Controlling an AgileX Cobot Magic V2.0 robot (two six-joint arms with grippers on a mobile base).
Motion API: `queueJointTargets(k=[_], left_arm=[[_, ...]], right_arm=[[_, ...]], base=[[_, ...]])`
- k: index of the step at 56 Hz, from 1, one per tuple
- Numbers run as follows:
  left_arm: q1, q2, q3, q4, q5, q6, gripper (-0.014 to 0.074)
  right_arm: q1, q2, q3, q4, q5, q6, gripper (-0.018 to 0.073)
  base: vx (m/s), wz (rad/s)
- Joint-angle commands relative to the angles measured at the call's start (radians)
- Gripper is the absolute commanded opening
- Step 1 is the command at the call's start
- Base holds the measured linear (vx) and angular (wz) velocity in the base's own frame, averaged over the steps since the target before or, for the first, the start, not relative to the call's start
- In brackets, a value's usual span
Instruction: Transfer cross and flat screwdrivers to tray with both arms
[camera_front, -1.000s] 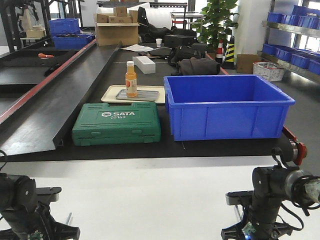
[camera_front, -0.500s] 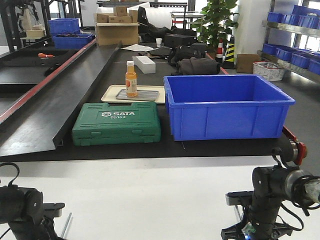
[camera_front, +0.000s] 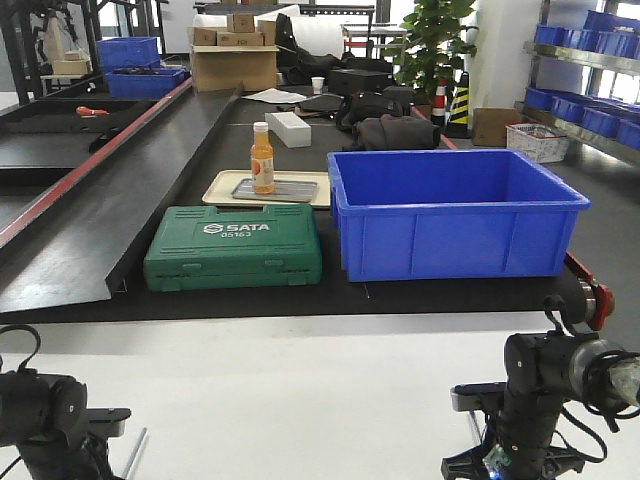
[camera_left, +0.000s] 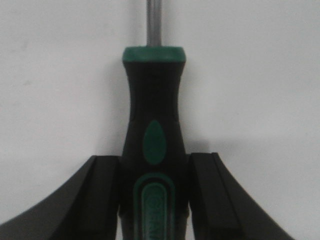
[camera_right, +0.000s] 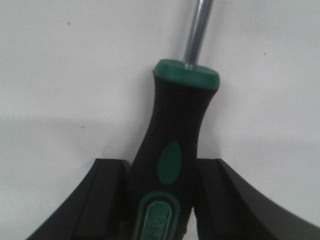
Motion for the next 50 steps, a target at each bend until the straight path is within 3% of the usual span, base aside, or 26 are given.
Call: queueJointTargets(k=[1, 22, 39, 50], left_arm=[[-0.006, -0.106, -0.02, -0.011, 0.006, 0.004, -0.0006], [-0.018, -0.512, -0.02, -0.012, -0.039, 0.05, -0.0003], [-0.018, -0.934, -0.019, 0.006, -0.097, 0.053, -0.0003], [-0.016, -1.177, 0.047, 0.046, -0.135, 0.053, 0.0]], right_arm=[[-0.003, -0.093, -0.025, 0.018, 0.007, -0.01, -0.0008], [-0.003, -0.463, -0.025, 0.206, -0.064, -0.122, -0.0008], [-0.003, -0.843, -0.014, 0.233, -0.107, -0.202, -0.0008], [-0.003, -1.119, 0.217, 0.239, -0.276, -0.231, -0.0008]], base=[[0.0, 0.0], [0.0, 0.0], [0.0, 0.0], [0.0, 0.0]])
